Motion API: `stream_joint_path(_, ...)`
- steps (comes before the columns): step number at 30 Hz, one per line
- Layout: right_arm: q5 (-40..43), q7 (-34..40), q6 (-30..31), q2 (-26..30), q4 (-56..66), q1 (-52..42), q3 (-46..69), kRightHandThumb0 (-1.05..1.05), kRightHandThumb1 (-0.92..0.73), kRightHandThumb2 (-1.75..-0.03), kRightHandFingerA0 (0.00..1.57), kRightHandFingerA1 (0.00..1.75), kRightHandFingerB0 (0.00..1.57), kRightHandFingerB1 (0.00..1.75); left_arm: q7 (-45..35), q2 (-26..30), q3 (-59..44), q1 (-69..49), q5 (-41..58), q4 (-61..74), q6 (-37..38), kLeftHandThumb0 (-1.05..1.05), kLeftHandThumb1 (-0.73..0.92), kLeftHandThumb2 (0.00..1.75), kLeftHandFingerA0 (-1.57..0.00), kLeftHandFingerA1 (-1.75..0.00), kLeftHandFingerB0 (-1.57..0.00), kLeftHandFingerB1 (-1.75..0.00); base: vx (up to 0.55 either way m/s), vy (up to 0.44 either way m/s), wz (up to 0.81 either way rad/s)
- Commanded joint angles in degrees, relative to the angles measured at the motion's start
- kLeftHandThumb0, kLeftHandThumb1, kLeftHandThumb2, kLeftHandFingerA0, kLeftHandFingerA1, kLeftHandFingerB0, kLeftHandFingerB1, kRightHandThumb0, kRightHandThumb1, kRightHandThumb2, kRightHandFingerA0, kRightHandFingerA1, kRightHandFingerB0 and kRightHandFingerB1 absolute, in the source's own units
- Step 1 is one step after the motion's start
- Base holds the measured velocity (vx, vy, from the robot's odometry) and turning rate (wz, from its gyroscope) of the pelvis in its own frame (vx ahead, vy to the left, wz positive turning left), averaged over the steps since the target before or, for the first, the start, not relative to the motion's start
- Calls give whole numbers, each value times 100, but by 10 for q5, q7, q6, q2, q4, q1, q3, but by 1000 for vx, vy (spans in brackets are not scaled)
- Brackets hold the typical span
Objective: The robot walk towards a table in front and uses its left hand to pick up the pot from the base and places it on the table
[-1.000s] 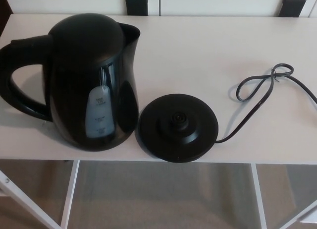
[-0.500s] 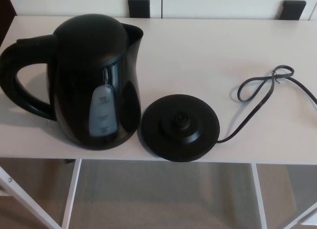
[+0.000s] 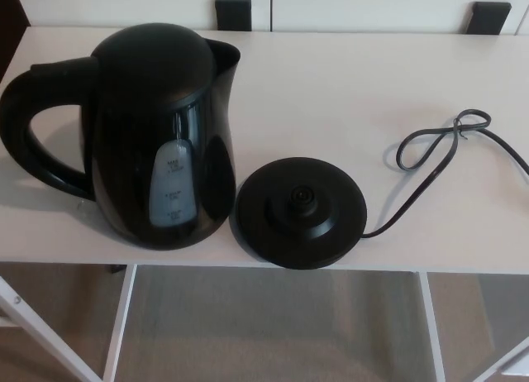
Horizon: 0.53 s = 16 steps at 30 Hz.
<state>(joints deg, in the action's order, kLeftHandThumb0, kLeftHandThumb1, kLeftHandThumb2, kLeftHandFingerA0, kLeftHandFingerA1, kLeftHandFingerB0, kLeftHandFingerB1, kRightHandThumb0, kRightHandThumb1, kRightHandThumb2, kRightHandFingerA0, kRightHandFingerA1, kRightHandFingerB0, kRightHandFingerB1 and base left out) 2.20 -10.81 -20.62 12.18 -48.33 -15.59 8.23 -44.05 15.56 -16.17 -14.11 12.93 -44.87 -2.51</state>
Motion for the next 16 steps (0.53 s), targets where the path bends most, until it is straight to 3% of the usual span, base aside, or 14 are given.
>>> stream_joint_path(1,-7,55,-38,-6,5,-4,15,-35,-53,-105,0,48,0,49,94,0,33,2,-60,-26,73,-79,72,61,-10,-29,-16,-25,0,0,0)
stream_joint_path(2,-2,52,-40,-6,3,-1,18,-35,-54,-105,0,48,0,49,97,2,34,1,-59,-28,79,-80,57,93,-5,-36,-11,-39,0,0,0)
stream_joint_path(5,9,40,-46,-9,-2,2,26,-35,-53,-104,0,48,0,50,120,8,39,-13,-65,-13,101,-83,57,92,-4,-43,-9,-41,0,0,0)
stream_joint_path(7,8,42,-45,-10,6,4,27,-35,-54,-105,0,48,0,50,133,19,50,-23,-83,1,133,-85,60,95,-3,-38,-8,-34,0,0,0)
stream_joint_path(8,11,43,-46,-12,8,6,29,-35,-56,-106,0,48,0,50,147,25,57,-27,-96,4,148,-82,74,63,-11,-35,-15,-27,0,0,0)
stream_joint_path(9,12,46,-47,-14,10,9,31,-35,-56,-106,0,48,0,50,149,29,59,-26,-99,2,154,-92,64,97,-5,-45,-7,-37,0,0,0)
stream_joint_path(10,13,49,-47,-15,12,11,33,-35,-56,-106,0,48,0,50,144,32,59,-22,-95,-4,158,-92,64,97,-5,-45,-7,-37,0,0,0)
stream_joint_path(11,7,61,-45,-17,21,12,32,-34,-55,-105,0,48,0,50,140,31,51,-22,-82,-5,158,-39,36,98,0,-51,0,-50,0,0,0)
stream_joint_path(12,8,62,-43,-19,25,12,34,-35,-54,-105,0,48,0,50,139,33,50,-21,-79,-7,159,-92,62,95,-5,-46,-6,-39,0,0,0)
stream_joint_path(13,9,62,-42,-20,27,12,35,-35,-54,-105,0,48,0,50,138,34,51,-20,-79,-8,160,-92,62,95,-5,-46,-6,-39,0,0,0)
stream_joint_path(14,11,60,-44,-20,26,12,36,-35,-55,-105,0,48,0,50,140,35,51,-22,-78,-5,163,-39,37,99,0,-51,0,-50,0,0,0)
stream_joint_path(16,2,70,-46,-18,26,15,35,-36,-51,-104,0,47,0,50,142,34,49,-24,-74,-3,172,-38,38,99,0,-50,0,-50,0,0,0)
